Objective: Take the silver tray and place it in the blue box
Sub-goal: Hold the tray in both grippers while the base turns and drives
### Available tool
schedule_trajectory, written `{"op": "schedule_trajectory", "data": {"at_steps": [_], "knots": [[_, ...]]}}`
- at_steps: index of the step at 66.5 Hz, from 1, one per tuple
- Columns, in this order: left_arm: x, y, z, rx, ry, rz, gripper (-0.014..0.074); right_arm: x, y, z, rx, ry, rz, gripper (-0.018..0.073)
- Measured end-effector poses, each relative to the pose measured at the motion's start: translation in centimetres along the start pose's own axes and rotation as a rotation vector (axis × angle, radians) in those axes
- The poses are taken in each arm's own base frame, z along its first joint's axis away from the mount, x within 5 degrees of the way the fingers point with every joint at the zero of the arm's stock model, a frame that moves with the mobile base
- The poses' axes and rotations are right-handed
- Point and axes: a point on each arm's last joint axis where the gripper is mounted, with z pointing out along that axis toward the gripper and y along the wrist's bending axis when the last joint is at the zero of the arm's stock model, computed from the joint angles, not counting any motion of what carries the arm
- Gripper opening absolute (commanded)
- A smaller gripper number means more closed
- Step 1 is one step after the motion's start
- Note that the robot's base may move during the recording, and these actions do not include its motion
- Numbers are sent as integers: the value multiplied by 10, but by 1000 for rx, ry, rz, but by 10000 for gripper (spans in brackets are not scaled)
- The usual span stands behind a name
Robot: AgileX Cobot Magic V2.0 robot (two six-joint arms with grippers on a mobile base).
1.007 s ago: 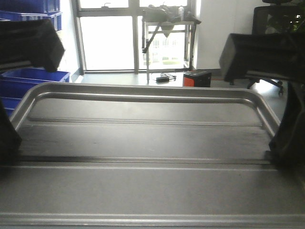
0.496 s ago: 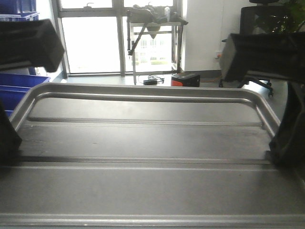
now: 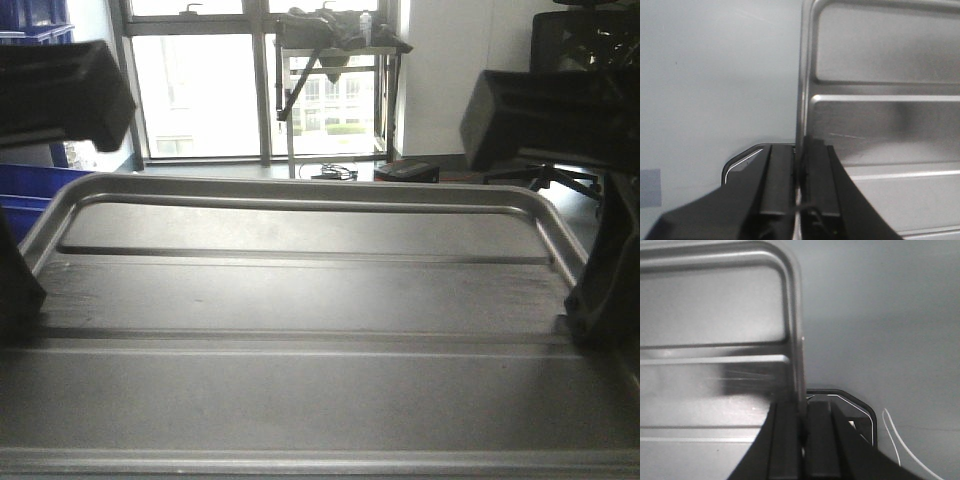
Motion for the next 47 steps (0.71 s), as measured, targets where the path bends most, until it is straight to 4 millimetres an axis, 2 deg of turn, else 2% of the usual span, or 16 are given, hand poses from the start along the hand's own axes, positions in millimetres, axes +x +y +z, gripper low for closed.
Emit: {"op": "schedule_trajectory", "data": {"at_steps": [47], "knots": [[0,0,0,0,0,0,-14,0,0,0,0,0,0,57]]}}
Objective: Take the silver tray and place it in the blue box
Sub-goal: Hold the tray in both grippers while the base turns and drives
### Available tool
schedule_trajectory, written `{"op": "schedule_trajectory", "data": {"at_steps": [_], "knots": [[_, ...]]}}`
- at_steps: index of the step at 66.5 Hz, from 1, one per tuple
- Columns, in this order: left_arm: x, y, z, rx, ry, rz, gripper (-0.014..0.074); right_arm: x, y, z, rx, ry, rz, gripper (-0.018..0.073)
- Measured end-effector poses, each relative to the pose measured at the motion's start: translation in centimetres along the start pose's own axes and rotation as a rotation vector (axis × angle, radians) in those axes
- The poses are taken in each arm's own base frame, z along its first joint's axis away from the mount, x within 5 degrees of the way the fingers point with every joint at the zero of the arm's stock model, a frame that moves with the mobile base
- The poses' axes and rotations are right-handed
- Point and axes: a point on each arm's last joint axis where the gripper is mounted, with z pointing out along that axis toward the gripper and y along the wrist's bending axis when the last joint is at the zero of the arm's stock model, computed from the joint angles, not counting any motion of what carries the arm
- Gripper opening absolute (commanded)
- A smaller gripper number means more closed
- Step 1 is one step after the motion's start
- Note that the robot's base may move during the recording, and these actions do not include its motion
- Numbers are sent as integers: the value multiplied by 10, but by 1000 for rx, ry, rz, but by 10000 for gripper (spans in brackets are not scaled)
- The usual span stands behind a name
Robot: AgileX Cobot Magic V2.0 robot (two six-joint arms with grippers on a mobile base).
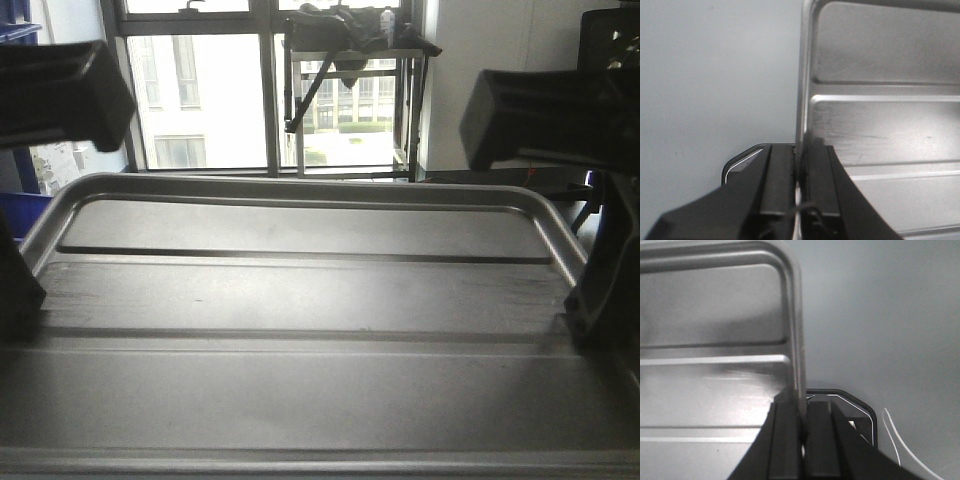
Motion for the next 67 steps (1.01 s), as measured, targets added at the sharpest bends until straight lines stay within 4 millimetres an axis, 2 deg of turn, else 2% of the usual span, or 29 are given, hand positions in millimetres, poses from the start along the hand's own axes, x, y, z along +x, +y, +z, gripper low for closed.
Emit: {"op": "schedule_trajectory", "data": {"at_steps": [67], "knots": [[0,0,0,-1,-4,3,-14,0,0,0,0,0,0,57]]}}
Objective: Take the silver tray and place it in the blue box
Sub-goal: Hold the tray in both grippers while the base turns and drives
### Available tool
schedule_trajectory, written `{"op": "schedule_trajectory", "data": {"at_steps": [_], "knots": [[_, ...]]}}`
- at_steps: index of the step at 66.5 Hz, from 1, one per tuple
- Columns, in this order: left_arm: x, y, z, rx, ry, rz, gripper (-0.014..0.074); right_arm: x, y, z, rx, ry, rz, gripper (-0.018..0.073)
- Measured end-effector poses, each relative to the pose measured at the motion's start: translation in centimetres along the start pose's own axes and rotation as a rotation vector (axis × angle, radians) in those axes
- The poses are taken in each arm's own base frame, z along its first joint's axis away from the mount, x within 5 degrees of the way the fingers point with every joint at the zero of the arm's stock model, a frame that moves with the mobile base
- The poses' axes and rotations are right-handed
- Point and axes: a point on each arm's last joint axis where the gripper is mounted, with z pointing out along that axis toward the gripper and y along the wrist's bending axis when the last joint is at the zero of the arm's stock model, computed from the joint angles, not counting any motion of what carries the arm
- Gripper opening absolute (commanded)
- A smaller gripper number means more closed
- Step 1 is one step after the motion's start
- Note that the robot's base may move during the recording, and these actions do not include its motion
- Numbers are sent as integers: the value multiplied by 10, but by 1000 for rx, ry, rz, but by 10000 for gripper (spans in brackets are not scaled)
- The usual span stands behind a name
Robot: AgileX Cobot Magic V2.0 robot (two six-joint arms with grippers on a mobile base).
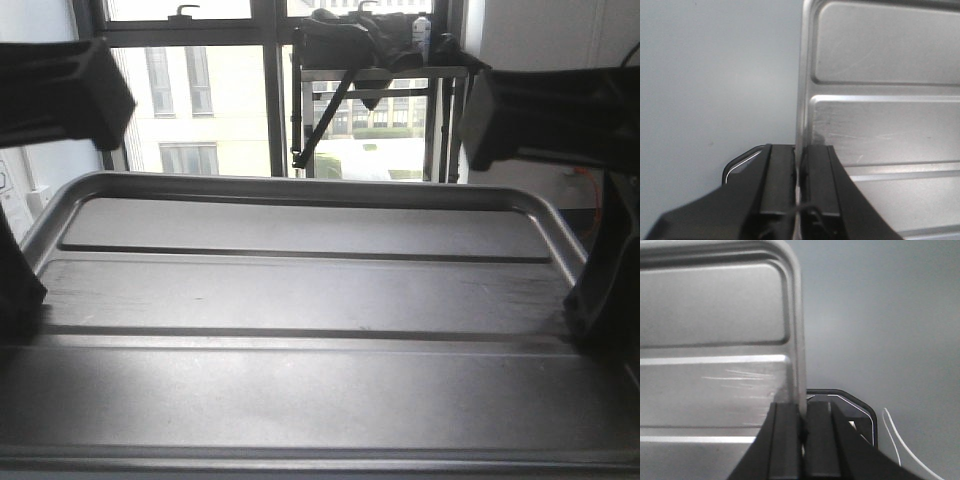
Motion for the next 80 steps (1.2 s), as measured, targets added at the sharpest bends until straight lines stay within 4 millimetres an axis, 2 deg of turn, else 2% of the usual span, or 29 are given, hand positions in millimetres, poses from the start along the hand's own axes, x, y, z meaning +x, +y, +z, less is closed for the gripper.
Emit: {"op": "schedule_trajectory", "data": {"at_steps": [80], "knots": [[0,0,0,5,-1,0,-14,0,0,0,3,-4,-4,57]]}}
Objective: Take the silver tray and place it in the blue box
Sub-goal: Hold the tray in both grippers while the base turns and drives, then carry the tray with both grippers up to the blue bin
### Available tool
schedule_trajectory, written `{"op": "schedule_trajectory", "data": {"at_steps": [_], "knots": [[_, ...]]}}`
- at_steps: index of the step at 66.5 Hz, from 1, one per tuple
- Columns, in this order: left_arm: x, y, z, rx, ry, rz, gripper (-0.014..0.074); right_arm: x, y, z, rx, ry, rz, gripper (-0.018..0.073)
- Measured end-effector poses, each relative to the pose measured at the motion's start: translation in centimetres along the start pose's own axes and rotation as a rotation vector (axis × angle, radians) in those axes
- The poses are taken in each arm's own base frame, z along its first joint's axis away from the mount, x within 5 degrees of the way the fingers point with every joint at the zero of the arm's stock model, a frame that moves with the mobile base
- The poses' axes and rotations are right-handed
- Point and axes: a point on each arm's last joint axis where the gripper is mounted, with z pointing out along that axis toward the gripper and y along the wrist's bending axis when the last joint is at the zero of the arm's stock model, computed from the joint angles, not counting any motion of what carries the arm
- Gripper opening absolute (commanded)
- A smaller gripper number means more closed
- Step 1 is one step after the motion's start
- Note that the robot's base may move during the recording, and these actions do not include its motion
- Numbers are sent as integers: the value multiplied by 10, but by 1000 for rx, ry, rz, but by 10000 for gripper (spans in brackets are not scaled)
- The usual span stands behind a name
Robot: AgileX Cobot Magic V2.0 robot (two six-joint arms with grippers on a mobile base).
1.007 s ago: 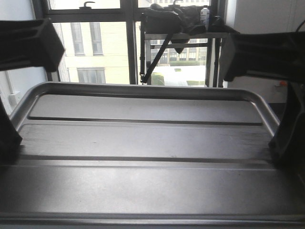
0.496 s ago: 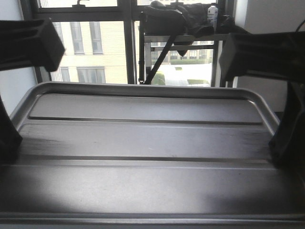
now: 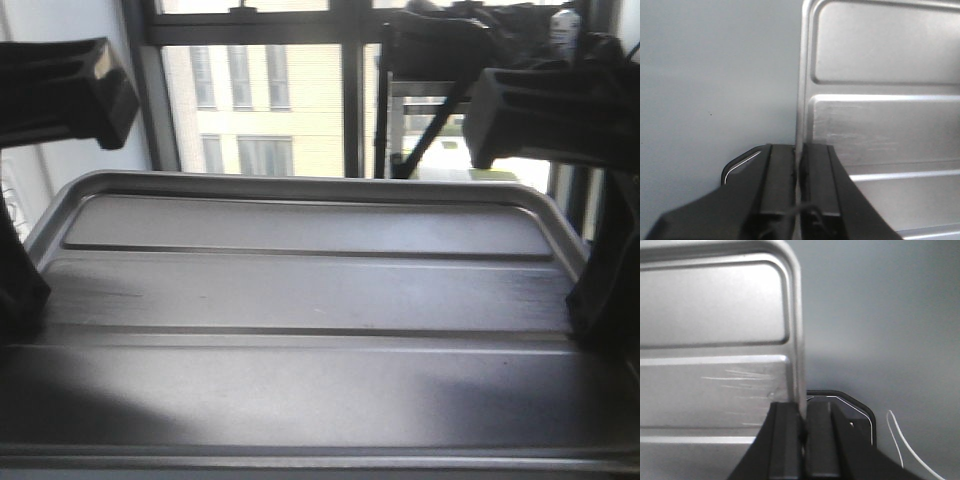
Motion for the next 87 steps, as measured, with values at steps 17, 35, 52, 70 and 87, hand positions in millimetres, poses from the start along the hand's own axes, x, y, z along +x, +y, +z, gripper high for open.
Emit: {"op": "schedule_trajectory", "data": {"at_steps": [17,35,52,70,87], "knots": [[0,0,0,0,0,0,-14,0,0,0,0,0,1,57],[0,0,0,0,-2,1,-14,0,0,0,0,-2,0,57],[0,0,0,0,-2,1,-14,0,0,0,0,-2,0,57],[0,0,0,0,-2,1,-14,0,0,0,0,-2,0,57],[0,0,0,0,-2,1,-14,0,0,0,0,-2,0,57]]}}
